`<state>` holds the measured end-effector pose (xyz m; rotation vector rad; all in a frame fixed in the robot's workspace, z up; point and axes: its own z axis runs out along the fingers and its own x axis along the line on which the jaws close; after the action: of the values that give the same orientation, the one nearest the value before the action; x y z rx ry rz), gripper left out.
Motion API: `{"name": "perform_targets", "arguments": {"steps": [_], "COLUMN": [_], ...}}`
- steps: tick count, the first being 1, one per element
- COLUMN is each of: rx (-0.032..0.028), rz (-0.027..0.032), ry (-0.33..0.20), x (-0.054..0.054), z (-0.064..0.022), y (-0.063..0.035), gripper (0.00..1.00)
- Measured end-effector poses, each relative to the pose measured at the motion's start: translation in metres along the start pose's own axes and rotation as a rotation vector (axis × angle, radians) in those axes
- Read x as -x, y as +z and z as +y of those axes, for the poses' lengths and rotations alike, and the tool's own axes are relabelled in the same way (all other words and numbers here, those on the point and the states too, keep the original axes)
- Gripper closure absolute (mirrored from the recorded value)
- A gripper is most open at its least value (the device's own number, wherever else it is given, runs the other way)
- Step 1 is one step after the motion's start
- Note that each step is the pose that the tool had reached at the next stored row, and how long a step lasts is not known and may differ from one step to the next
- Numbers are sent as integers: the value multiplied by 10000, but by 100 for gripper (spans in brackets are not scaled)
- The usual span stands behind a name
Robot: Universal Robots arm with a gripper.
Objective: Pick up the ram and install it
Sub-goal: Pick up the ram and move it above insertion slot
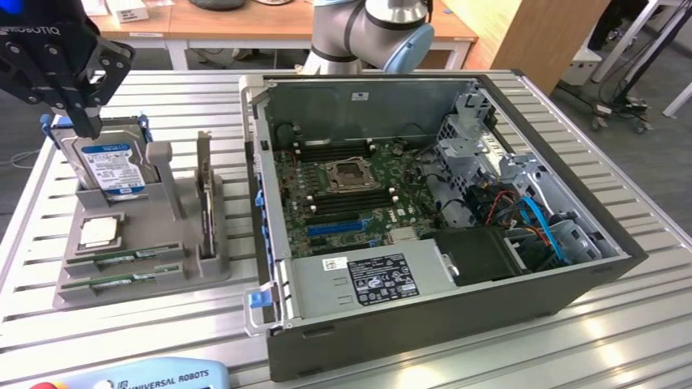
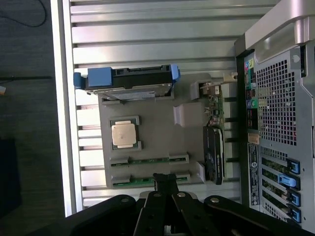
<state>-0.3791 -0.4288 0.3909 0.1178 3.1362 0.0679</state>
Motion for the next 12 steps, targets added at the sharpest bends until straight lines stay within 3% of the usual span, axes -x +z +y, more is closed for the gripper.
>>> {"name": "perform_targets", "arguments": {"steps": [12], "rx": [0], "rz": [3], "ry": [-66], "x": [0], "z": [0], "y": [0], "gripper": [90]}}
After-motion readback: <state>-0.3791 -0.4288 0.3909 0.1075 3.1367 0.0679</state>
